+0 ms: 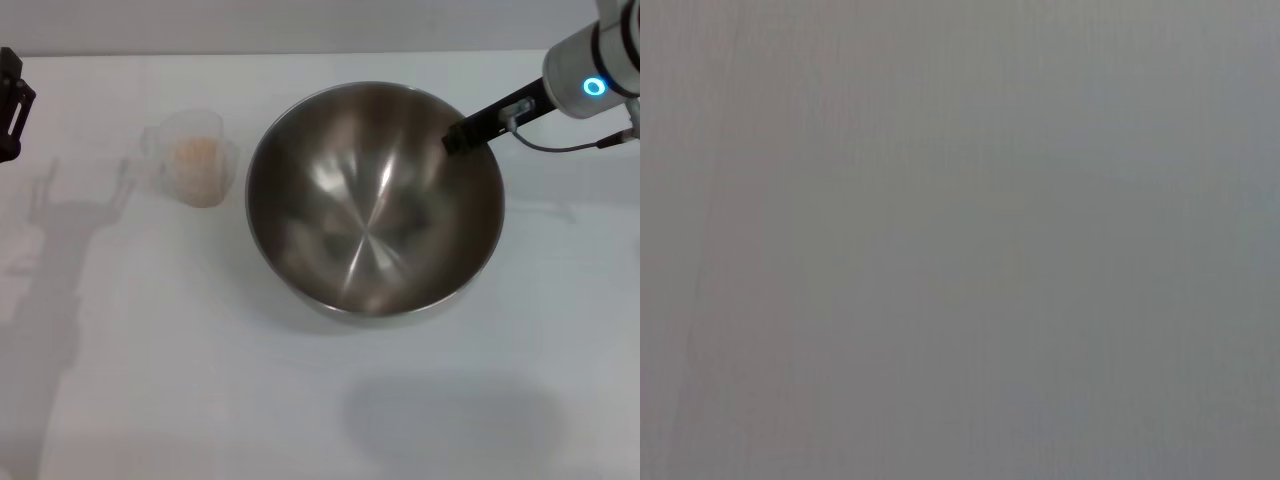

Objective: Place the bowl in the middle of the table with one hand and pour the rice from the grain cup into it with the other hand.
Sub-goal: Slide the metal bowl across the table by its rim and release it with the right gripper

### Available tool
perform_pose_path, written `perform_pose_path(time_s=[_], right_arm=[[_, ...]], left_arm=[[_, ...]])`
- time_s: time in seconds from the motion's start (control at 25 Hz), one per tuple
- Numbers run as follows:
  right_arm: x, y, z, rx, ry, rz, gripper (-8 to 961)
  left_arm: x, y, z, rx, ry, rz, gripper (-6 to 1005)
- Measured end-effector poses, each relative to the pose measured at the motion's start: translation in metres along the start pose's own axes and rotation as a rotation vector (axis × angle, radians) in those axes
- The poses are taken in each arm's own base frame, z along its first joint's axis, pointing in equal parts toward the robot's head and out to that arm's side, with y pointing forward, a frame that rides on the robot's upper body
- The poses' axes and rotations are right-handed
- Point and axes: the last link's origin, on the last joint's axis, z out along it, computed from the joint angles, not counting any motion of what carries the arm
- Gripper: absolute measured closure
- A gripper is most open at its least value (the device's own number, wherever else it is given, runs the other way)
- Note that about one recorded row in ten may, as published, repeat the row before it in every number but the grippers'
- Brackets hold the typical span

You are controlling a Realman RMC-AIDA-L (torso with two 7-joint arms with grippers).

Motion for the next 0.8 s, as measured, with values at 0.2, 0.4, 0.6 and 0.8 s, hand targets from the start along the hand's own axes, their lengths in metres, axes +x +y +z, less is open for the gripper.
perform_pose_path(time_s=[0.2,0.4,0.6,0.8], right_arm=[[0.0,0.001,0.009,-0.001,0.028,0.002,953],[-0.002,0.0,0.01,0.012,0.031,0.004,951],[-0.001,-0.003,0.014,0.034,0.043,0.006,944],[-0.002,-0.003,0.015,0.038,0.037,0.004,859]], left_arm=[[0.0,-0.001,-0.002,0.003,-0.002,0.0,129],[0.0,-0.001,-0.002,0.004,-0.002,-0.001,130],[0.0,-0.001,-0.003,0.003,-0.002,-0.001,130],[0.0,-0.001,-0.003,0.003,-0.001,-0.001,130]])
